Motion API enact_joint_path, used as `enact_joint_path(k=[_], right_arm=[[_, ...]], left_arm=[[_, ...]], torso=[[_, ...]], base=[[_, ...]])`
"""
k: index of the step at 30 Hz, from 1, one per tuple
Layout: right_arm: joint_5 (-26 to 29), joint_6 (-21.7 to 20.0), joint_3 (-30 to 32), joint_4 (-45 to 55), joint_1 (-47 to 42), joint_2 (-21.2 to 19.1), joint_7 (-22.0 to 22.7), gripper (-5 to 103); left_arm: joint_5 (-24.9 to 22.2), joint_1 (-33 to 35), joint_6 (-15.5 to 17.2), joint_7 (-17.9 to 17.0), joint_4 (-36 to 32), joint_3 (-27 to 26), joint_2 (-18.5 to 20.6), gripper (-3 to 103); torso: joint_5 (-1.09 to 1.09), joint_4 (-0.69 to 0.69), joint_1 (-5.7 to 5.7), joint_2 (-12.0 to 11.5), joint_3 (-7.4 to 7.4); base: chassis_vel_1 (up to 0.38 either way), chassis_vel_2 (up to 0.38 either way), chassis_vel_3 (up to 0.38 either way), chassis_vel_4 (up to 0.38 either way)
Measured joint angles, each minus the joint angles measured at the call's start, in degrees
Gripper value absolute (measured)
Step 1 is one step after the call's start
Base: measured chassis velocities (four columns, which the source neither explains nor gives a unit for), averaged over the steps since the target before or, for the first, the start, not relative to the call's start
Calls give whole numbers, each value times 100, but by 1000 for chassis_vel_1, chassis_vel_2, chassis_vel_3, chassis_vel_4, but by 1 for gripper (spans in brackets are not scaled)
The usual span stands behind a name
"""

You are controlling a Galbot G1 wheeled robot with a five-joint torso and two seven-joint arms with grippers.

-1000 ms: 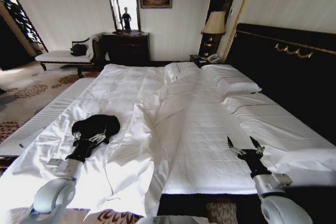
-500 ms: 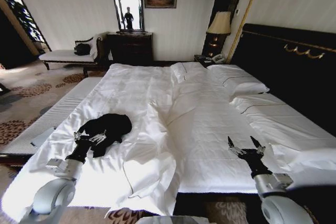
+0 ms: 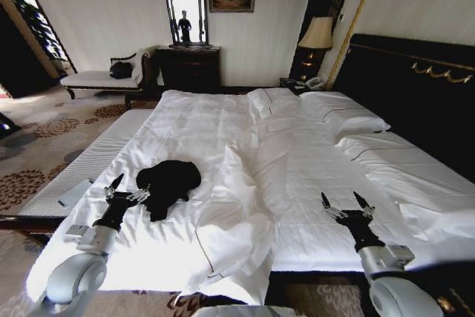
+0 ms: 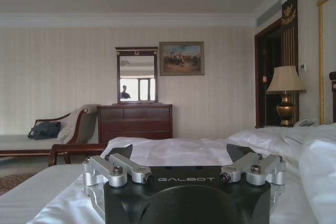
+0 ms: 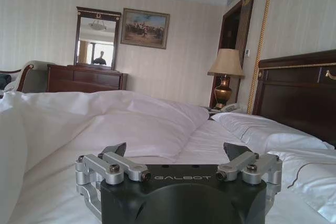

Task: Fold the clothes on the bed.

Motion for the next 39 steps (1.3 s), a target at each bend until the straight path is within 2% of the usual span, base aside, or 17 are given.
enact_joint_path(k=[14,18,19,22,23,24,26,27,28,31,32,33,36,37,39], right_arm=[[178,-248,31,388,-92,34,92,100],[637,-667,194,933,-190,-7,286,100],[637,-667,194,933,-190,-7,286,100],[1230,-1173,267,1402,-303,-97,471,100],[1230,-1173,267,1402,-303,-97,471,100],[1693,-1499,301,1490,-336,-187,565,100],[2189,-1795,350,1514,-325,-345,650,100],[2551,-1984,406,1519,-286,-548,695,100],[2551,-1984,406,1519,-286,-548,695,100],[3216,-2305,580,1520,-143,-1181,774,100],[3595,-2428,664,1520,-54,-1496,843,100],[3595,-2428,664,1520,-54,-1496,843,100],[4773,-2882,710,1513,353,-2293,1080,100],[4773,-2882,710,1513,353,-2293,1080,100],[5098,-3074,628,1512,564,-2639,1138,100]], left_arm=[[-4,42,-8,-2,-39,-33,-45,100],[-12,55,-29,-3,-38,-53,-56,100],[-12,55,-29,-3,-38,-53,-56,100],[-24,57,-37,0,-37,-63,-66,100],[-24,57,-37,0,-37,-63,-66,100],[-31,62,-39,1,-37,-69,-73,100],[-34,72,-43,1,-37,-78,-80,100],[-35,79,-48,0,-36,-82,-87,100],[-35,79,-48,0,-36,-82,-87,100],[-36,92,-65,0,-31,-91,-102,100],[-41,98,-74,0,-24,-103,-106,100],[-41,98,-74,0,-24,-103,-106,100],[-52,149,-91,1,-22,-151,-126,100],[-52,149,-91,1,-22,-151,-126,100],[-52,175,-102,0,-26,-173,-135,100]], torso=[[-3,1,0,0,0],[0,1,0,0,0],[0,1,0,0,0],[1,0,1,0,0],[1,0,1,0,0],[0,-1,0,0,0],[2,-2,0,0,0],[0,0,0,0,0],[0,0,0,0,0],[0,2,0,0,0],[0,2,0,0,0],[0,2,0,0,0],[2,-1,1,0,1],[2,-1,1,0,1],[0,3,1,0,1]], base=[[118,111,-111,-92],[16,6,-8,-9],[0,0,0,0],[0,0,0,0],[0,0,0,0],[0,0,0,0],[0,0,0,0],[0,0,0,0],[0,0,0,0],[0,0,0,0],[0,0,0,0],[0,0,0,0],[0,0,0,0],[0,0,0,0],[0,0,0,0]])
